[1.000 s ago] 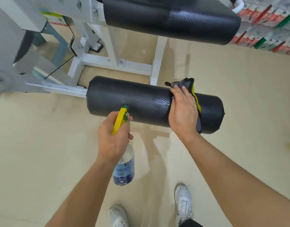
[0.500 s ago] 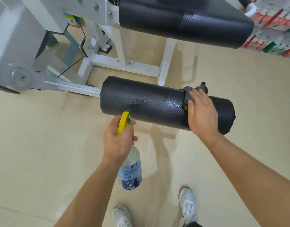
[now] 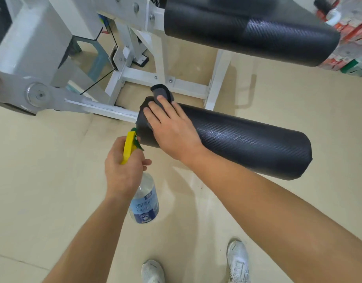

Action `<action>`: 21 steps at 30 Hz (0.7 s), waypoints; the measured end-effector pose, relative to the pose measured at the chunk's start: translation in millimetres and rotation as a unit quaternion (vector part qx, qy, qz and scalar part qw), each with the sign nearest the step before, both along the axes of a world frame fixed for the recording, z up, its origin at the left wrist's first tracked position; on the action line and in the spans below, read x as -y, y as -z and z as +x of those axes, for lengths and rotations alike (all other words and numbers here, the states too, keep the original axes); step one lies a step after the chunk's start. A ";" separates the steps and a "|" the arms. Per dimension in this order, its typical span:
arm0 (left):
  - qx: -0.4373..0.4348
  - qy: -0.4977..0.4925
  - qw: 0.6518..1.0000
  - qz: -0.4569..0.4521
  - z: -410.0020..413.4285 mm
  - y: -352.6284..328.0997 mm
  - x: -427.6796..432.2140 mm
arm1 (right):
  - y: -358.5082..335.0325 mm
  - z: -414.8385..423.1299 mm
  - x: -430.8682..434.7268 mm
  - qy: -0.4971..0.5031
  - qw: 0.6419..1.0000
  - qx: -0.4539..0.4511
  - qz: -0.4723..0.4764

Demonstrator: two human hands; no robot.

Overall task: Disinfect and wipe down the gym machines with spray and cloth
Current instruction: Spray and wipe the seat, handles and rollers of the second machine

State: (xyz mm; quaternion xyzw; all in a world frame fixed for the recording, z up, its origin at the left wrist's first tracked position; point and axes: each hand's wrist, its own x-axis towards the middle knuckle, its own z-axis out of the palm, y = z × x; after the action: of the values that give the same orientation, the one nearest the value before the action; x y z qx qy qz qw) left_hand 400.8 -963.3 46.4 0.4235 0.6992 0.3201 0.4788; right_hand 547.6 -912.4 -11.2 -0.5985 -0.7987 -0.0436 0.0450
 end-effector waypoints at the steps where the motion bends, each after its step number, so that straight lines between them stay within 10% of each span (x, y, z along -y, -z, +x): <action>1: 0.004 0.005 1.000 0.002 3.7 -0.3 -1.2 | -1.7 10.8 11.4 0.010 1.000 0.019 -0.003; 9: 0.043 0.026 0.998 -0.028 28.6 7.6 -5.5 | -1.6 127.3 99.7 0.068 0.996 -0.003 0.050; 21: 0.028 -0.003 0.999 0.020 -14.0 14.9 -28.0 | -12.5 -13.0 -26.2 -0.016 0.989 -0.072 0.130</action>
State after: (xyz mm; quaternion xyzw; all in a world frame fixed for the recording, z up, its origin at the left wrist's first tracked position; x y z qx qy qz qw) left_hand 386.8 -935.3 31.5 0.4214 0.6805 0.3472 0.4886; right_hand 534.6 -886.2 1.3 -0.5762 -0.7905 -0.1030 0.1800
